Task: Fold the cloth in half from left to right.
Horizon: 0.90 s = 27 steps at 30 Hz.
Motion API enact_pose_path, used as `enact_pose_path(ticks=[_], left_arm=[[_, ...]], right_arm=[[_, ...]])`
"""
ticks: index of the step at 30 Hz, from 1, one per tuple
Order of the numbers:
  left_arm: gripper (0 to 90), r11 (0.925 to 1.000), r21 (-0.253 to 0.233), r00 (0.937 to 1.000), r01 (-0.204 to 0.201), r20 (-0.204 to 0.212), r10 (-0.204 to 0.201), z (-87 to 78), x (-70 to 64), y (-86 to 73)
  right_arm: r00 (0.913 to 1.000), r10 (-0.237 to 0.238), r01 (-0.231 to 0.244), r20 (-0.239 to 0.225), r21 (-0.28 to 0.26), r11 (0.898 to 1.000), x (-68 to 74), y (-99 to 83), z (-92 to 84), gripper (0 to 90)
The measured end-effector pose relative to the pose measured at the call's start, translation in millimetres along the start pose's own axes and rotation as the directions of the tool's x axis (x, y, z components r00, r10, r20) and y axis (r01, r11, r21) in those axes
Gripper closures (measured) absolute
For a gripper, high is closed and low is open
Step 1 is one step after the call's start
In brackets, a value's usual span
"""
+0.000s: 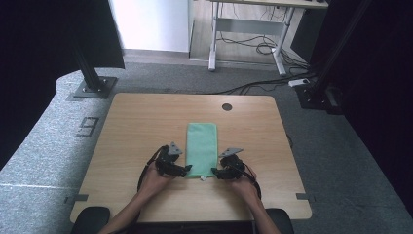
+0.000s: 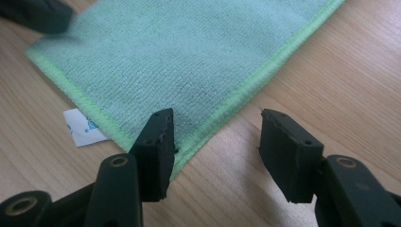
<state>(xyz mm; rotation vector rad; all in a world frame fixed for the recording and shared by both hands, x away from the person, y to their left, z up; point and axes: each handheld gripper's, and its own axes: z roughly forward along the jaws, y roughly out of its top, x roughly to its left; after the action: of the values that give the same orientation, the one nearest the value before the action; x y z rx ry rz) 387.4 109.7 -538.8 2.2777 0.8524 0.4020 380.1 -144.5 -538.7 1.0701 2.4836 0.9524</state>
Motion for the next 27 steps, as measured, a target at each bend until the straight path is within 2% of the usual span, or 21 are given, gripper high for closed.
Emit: enact_pose_path(ticks=[1,2,4,6,14,18,23,27], left_arm=[[15.0,0.9997,0.017,0.9998,-0.017,-0.013,0.017,3.4,-2.4,-1.4],[14.9,1.0,0.007,1.0,0.0,-0.006,0.0,3.2,-1.7,-2.4],[15.2,0.9995,0.02,0.9997,0.025,-0.003,-0.025,2.2,1.2,-2.9],[15.1,0.9994,0.024,0.9995,0.025,-0.019,-0.025,0.1,3.6,-4.5],[15.0,0.9968,0.034,0.9971,0.072,-0.027,-0.071,-7.1,17.9,-13.1],[15.1,0.9968,0.032,0.9971,0.073,-0.023,-0.072,-7.1,18.2,-13.6],[14.6,0.9985,0.005,0.9983,0.054,-0.024,-0.054,-12.3,15.9,-12.2],[14.2,0.9976,-0.031,0.9981,0.061,0.006,-0.061,-25.5,15.5,-12.5]], right_arm=[[1.0,-0.001,0.001,0.001,0.003,1.0,-0.4,-0.4,-0.6,45.1],[1.0,-0.002,0.002,0.002,0.004,1.0,-0.6,-0.7,-0.9,44.9],[1.0,0.0,0.0,0.002,0.005,1.0,-0.8,-0.5,-0.7,44.3],[1.0,-0.002,0.002,0.008,0.005,1.0,-0.2,1.0,0.5,43.8],[0.9997,-0.025,0.025,0.007,-0.011,1.0,10.4,10.5,10.1,44.4],[0.9999,-0.009,0.009,-0.005,-0.01,1.0,11.0,9.3,9.7,44.1],[1.0,-0.004,0.004,-0.006,-0.019,1.0,8.4,7.7,9.0,38.0],[0.9996,0.021,-0.022,-0.017,-0.043,0.999,1.0,5.2,3.1,32.4]])
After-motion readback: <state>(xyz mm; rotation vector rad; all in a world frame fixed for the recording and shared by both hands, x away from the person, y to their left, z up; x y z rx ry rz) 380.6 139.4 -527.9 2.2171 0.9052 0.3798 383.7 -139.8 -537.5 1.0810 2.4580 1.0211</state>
